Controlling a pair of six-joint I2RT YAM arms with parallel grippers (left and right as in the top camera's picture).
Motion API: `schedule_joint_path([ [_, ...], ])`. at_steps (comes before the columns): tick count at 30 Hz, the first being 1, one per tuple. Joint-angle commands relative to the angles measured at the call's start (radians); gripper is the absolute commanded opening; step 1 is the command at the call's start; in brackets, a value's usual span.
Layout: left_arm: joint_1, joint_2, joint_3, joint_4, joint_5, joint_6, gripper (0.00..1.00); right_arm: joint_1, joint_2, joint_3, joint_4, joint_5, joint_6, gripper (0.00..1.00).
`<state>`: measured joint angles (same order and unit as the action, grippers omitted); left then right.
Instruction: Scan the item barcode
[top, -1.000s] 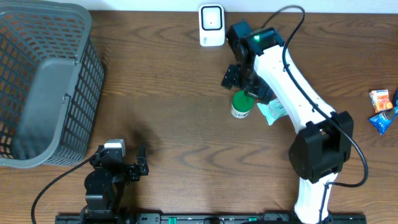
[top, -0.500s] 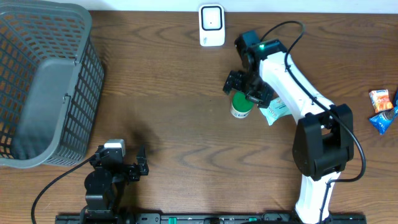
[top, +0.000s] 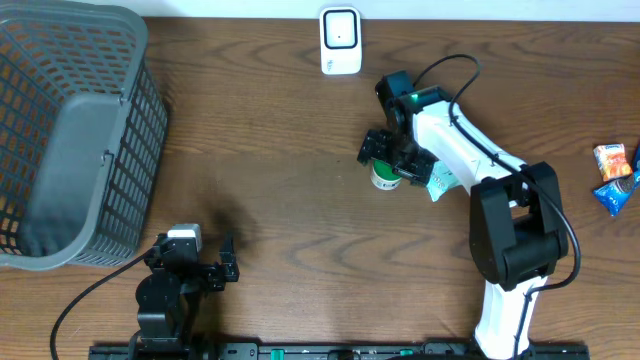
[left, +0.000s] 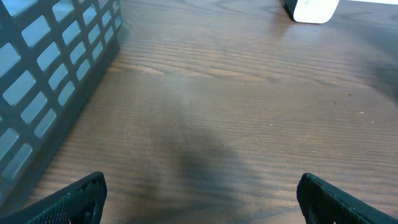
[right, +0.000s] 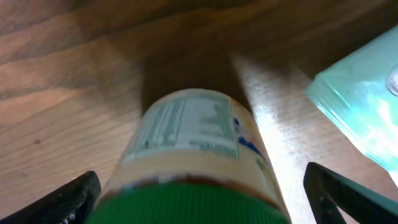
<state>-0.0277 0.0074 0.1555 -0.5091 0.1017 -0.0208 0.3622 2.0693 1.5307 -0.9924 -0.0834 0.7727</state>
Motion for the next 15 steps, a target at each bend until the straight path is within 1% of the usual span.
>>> schedule_joint_path([
  [1,0.005,-0.002,-0.015,0.001,-0.007,0.017,0.98,0.004,-0.002,-0.043,0.041,0.004,-0.029,0.99],
  [8,0.005,-0.002,-0.015,0.001,-0.007,0.017,0.98,0.004,-0.002,-0.071,0.071,0.027,-0.03,0.99],
  [9,0.005,-0.002,-0.015,0.001,-0.007,0.017,0.98,0.004,-0.002,-0.071,0.073,0.032,-0.03,0.97],
  [12,0.005,-0.002,-0.015,0.001,-0.007,0.017,0.98,0.005,-0.002,-0.071,0.076,0.033,-0.03,0.84],
  [15,0.005,-0.002,-0.015,0.001,-0.007,0.017,0.98,0.005,-0.002,-0.071,0.081,0.033,-0.029,0.75],
])
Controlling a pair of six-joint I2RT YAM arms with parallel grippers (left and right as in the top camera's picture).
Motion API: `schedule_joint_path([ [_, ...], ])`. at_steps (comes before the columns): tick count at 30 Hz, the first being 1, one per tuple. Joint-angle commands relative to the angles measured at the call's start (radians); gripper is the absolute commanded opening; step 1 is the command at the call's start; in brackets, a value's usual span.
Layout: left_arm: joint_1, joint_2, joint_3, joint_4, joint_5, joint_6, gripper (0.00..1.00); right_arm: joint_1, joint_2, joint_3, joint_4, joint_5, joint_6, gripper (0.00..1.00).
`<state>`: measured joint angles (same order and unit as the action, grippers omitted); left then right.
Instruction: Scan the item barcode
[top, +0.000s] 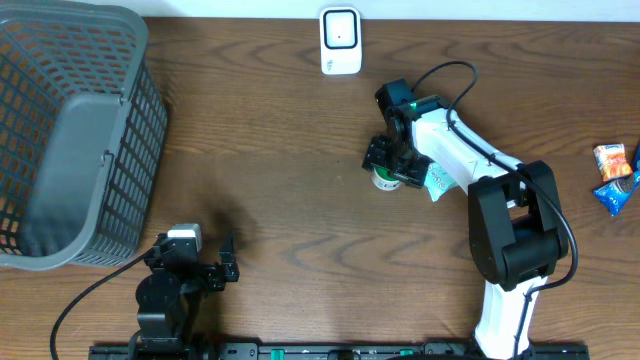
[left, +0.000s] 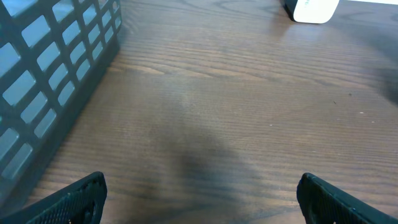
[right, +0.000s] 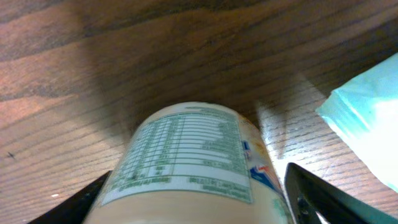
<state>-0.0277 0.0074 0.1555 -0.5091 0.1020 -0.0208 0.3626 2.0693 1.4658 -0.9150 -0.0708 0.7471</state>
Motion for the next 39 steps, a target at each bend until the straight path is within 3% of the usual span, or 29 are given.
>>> schedule_joint_path([
  [1,0.005,-0.002,-0.015,0.001,-0.007,0.017,0.98,0.005,-0.002,-0.006,0.005,0.02,-0.003,0.72],
  [8,0.005,-0.002,-0.015,0.001,-0.008,0.017,0.98,0.005,-0.002,-0.006,0.007,0.036,-0.003,0.56],
  [14,0.005,-0.002,-0.015,0.001,-0.008,0.017,0.98,0.003,-0.002,0.003,-0.016,-0.018,-0.049,0.56],
  [25,0.005,-0.002,-0.015,0.001,-0.008,0.017,0.98,-0.018,-0.002,0.109,-0.284,-0.369,-0.232,0.52],
  [39,0.005,-0.002,-0.015,0.001,-0.008,0.017,0.98,-0.009,-0.002,0.126,-0.535,-0.594,-0.366,0.51],
])
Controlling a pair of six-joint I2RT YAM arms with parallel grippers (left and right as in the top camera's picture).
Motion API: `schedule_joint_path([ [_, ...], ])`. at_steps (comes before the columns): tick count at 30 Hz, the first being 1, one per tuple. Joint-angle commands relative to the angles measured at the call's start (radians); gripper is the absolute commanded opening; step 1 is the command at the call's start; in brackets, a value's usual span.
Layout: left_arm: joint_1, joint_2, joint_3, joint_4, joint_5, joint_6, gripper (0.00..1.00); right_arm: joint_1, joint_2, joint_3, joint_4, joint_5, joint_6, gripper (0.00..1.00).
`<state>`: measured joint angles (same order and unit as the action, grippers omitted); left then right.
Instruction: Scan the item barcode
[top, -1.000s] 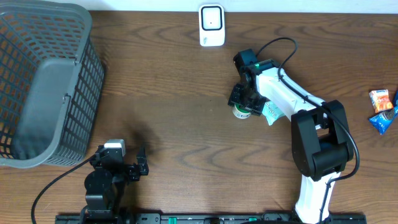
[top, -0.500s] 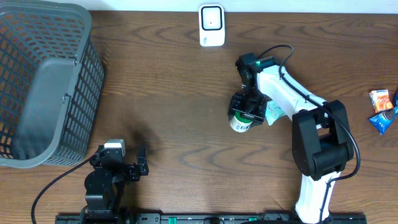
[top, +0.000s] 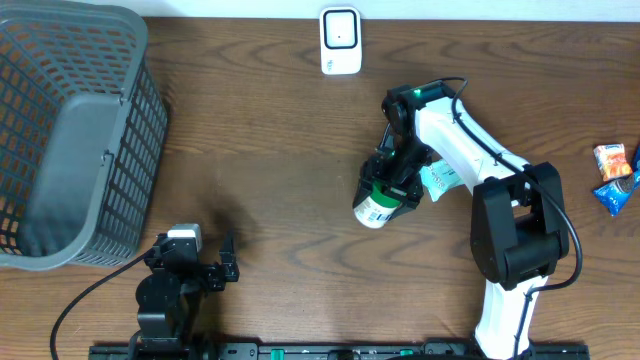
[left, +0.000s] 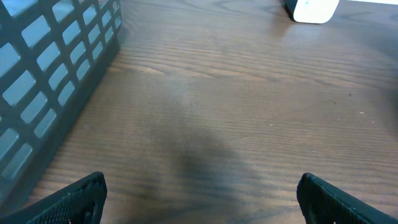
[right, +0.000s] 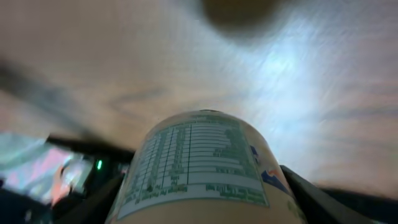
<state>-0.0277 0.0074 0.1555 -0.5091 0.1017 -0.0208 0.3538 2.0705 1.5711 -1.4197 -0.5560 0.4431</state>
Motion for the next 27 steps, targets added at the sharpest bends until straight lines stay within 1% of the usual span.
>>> schedule_joint_path([
  [1,0.005,-0.002,-0.015,0.001,-0.007,0.017,0.98,0.0,-0.003,0.021,-0.053,-0.109,-0.071,0.51],
  [5,0.005,-0.002,-0.015,0.001,-0.007,0.017,0.98,0.001,-0.003,0.021,-0.14,-0.109,-0.12,0.52],
  [7,0.005,-0.002,-0.015,0.001,-0.007,0.017,0.98,0.002,-0.003,0.021,-0.169,-0.108,-0.143,0.5],
  [10,0.005,-0.002,-0.015,0.001,-0.007,0.017,0.98,0.002,-0.003,0.021,-0.182,-0.103,-0.177,0.5],
  [14,0.005,-0.002,-0.015,0.001,-0.007,0.017,0.98,0.002,-0.003,0.021,-0.179,-0.089,-0.18,0.5],
  [17,0.005,-0.001,-0.015,0.001,-0.007,0.017,0.98,0.002,-0.003,0.021,-0.169,-0.063,-0.19,0.48],
  [21,0.005,-0.002,-0.015,0.001,-0.007,0.017,0.98,0.023,-0.003,0.021,-0.104,0.063,-0.178,0.44],
  [24,0.005,-0.002,-0.015,0.001,-0.007,0.017,0.98,0.052,-0.003,0.042,-0.05,0.068,-0.178,0.43],
  [27,0.005,-0.002,-0.015,0.001,-0.007,0.017,0.98,0.086,-0.003,0.116,-0.013,0.075,-0.17,0.4],
])
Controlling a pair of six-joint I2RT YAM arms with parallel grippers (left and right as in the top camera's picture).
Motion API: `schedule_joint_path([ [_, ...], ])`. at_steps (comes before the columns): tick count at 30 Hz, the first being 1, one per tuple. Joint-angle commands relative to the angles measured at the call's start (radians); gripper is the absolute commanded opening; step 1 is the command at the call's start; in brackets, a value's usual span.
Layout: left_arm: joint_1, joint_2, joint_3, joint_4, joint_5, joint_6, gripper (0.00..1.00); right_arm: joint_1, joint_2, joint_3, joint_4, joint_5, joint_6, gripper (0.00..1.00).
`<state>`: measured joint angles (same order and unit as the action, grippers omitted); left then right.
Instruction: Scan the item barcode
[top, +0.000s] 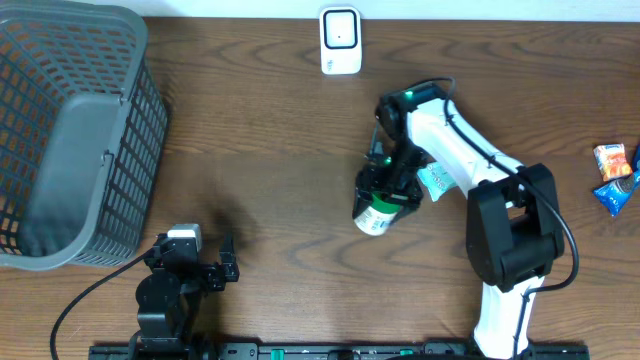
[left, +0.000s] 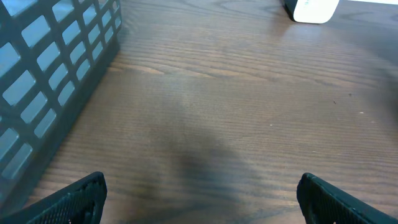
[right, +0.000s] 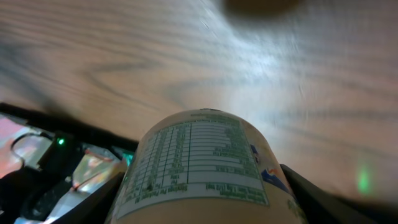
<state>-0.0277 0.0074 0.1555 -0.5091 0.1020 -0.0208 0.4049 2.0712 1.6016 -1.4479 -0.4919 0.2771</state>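
A cream jar with a green lid and white nutrition label (top: 377, 214) hangs above the table's middle, tilted, with my right gripper (top: 385, 192) shut on it. In the right wrist view the jar (right: 205, 165) fills the lower frame, label up, both fingers pressed to its sides. The white barcode scanner (top: 340, 40) stands at the table's far edge. My left gripper (left: 200, 194) rests open and empty near the front left edge.
A grey mesh basket (top: 70, 130) fills the left side. A pale teal packet (top: 440, 180) lies under the right arm. Small snack packets (top: 614, 172) lie at the right edge.
My right gripper with the jar has shifted slightly left and turned a little; the wrist view swung across the table. The left arm has not moved.
The jar stood upright on the table beside the teal packet with my right gripper open around it. Then the gripper was lower around it. By 0.9 s ago the jar was gripped, lifted and tilted, and now it hangs a little further left.
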Motion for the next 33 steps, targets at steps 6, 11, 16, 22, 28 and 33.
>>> schedule_joint_path([
  [6,0.005,-0.002,-0.015,0.001,-0.008,0.017,0.98,0.078,-0.004,0.326,0.117,0.173,0.007,0.4],
  [11,0.005,-0.002,-0.015,0.001,-0.008,0.017,0.98,0.083,-0.004,0.431,0.301,0.332,-0.018,0.45],
  [16,0.005,-0.002,-0.015,0.001,-0.008,0.017,0.98,0.079,0.0,0.428,0.492,0.436,-0.075,0.45],
  [22,0.005,-0.002,-0.015,0.001,-0.008,0.017,0.98,0.079,0.032,0.425,0.71,0.546,-0.174,0.42],
  [28,0.005,-0.002,-0.015,0.001,-0.007,0.017,0.98,0.077,0.134,0.425,0.953,0.672,-0.261,0.41],
  [33,0.005,-0.002,-0.015,0.001,-0.008,0.017,0.98,0.065,0.217,0.425,1.198,0.729,-0.343,0.41],
])
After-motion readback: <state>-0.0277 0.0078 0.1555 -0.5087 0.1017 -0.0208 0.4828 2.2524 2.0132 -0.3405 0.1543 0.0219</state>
